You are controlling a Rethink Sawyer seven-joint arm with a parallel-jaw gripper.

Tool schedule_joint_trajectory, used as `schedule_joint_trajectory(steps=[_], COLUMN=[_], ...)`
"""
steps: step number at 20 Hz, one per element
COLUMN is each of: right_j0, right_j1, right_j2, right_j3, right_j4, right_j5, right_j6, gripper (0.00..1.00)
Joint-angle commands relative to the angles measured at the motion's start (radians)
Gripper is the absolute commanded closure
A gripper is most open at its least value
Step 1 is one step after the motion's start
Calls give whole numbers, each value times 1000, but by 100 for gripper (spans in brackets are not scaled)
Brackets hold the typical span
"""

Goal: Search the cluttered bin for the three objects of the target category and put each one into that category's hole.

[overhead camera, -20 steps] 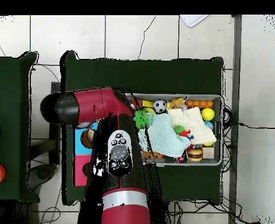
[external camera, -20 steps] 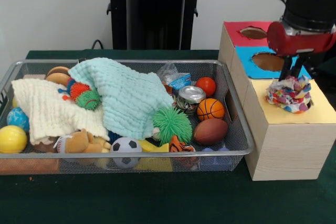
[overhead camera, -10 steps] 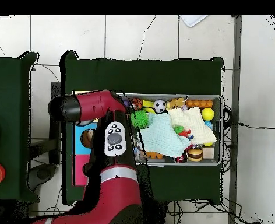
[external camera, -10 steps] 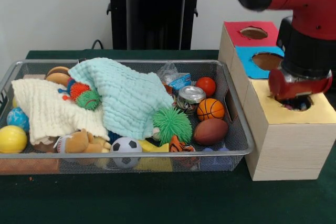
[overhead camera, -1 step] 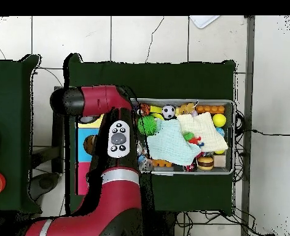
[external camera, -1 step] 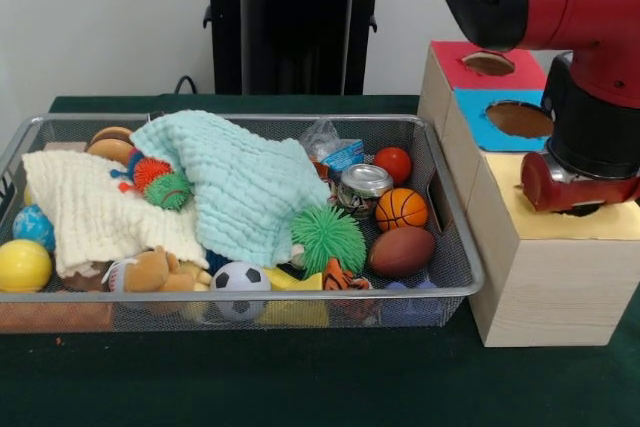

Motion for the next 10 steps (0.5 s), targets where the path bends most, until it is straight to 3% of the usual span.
schedule_joint_trajectory(steps=[1, 3, 10], right_j0=[-10, -11, -20], right_j1=[341, 302, 46], right_j2=[-10, -5, -6], right_j3=[-131, -98, 49], right_j4=[-26, -32, 2], right_j5=[-215, -212, 60], right_j6=[277, 253, 159], gripper=[0, 0, 0])
